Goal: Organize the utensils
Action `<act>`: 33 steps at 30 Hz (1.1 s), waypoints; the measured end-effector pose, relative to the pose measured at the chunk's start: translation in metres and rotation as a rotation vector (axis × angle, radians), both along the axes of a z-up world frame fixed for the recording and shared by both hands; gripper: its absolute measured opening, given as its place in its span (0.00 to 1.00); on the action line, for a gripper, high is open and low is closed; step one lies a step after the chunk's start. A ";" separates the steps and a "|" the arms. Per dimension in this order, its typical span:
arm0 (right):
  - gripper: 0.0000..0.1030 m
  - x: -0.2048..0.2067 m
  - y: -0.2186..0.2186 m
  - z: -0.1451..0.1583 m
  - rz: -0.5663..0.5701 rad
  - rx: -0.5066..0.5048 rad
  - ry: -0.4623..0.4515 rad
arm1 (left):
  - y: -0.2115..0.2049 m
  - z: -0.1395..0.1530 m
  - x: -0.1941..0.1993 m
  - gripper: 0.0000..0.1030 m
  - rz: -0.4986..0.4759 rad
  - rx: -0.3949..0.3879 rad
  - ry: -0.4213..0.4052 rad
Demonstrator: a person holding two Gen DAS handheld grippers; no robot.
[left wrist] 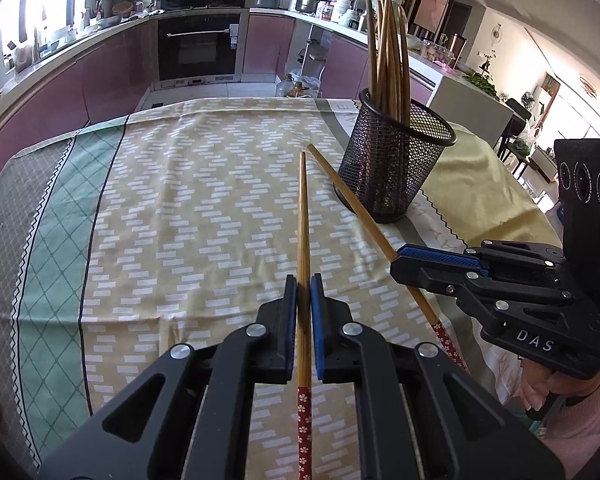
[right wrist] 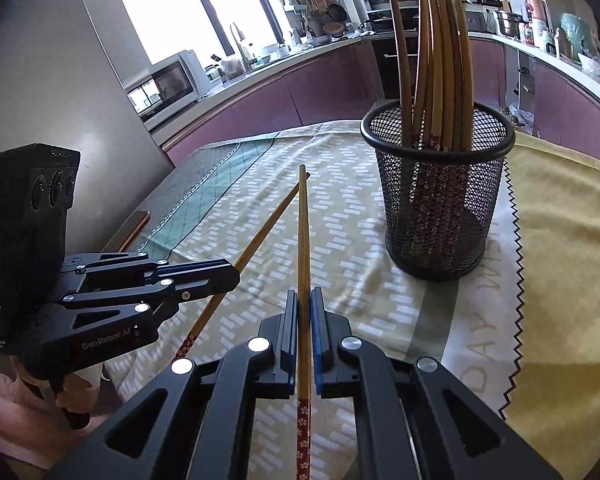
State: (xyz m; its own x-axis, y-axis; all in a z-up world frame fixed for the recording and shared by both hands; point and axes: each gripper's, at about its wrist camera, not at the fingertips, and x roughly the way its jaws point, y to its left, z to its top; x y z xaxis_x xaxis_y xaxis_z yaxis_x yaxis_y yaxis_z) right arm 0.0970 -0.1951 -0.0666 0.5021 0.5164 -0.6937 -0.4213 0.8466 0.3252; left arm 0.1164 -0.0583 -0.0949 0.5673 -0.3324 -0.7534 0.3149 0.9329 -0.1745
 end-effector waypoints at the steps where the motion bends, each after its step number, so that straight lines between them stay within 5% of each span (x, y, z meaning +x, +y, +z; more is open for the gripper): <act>1: 0.05 0.000 0.000 0.001 0.000 0.003 -0.003 | 0.000 0.001 -0.001 0.07 -0.001 -0.003 -0.003; 33: 0.05 -0.007 -0.014 0.024 -0.023 0.062 -0.083 | 0.009 0.034 -0.009 0.07 -0.049 -0.125 -0.054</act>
